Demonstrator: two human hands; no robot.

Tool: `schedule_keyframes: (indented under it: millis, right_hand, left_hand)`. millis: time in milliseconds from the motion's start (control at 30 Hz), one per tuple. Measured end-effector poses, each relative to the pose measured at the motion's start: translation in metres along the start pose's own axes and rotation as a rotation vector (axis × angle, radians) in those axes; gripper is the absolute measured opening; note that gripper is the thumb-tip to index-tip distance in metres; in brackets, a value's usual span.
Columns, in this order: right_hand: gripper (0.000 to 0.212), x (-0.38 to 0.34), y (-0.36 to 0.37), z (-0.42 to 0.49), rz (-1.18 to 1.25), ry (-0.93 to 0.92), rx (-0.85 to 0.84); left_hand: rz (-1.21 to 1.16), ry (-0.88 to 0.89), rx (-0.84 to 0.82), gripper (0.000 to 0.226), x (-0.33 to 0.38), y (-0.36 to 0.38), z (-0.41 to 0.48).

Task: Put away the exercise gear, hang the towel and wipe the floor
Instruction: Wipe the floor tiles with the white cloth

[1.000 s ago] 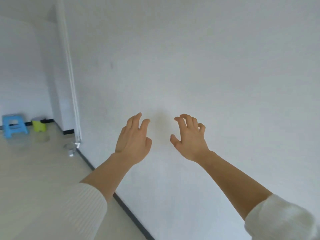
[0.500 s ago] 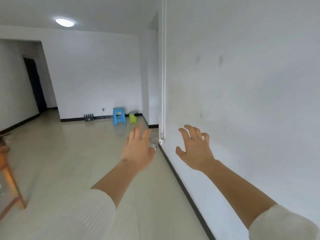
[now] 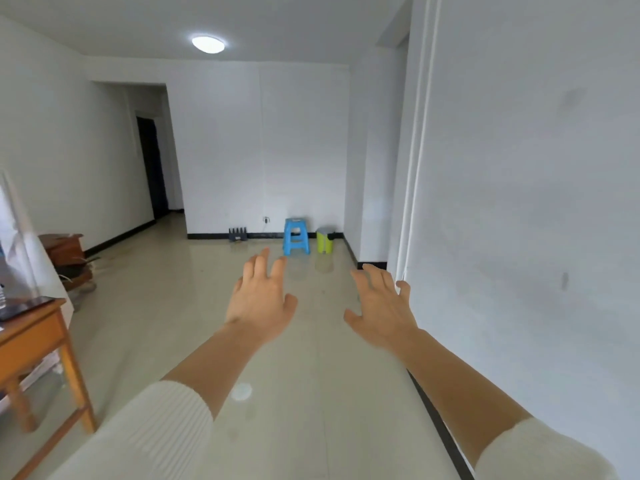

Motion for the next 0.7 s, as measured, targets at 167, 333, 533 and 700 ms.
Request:
schedule_keyframes:
  millis: [167,333,533,700]
  right_hand:
    - [0.068,-0.046,0.066,0.156,0.025,-0.020,0.015]
    - [0.069,-0.076,0.115,0.300,0.021,-0.053,0.011]
    - [0.070,-0.079,0.176,0.455,-0.017,-0.057,0.005]
    - [0.072,-0.064,0.236,0.592,-0.054,-0.076,0.013]
  left_hand:
    - [0.015,-0.029,0.028,0.063,-0.101,0.034,0.131]
    - [0.033,-0.057,0.009,0.064,-0.177,0.066,0.257]
    - [0.041,-0.059,-0.013,0.064,-0.245,0.125,0.392]
    - [0.046,-0.052,-0.003,0.064,-0.298,0.186,0.519]
Point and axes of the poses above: each hand's wrist, its own z-axis towards the middle knuckle, its own y-axis out of the palm, x = y × z, the point moved 7 cm from there along z, towards the middle knuckle, and after that the axes turned 8 degrees about -z, right-handed, at the moved point
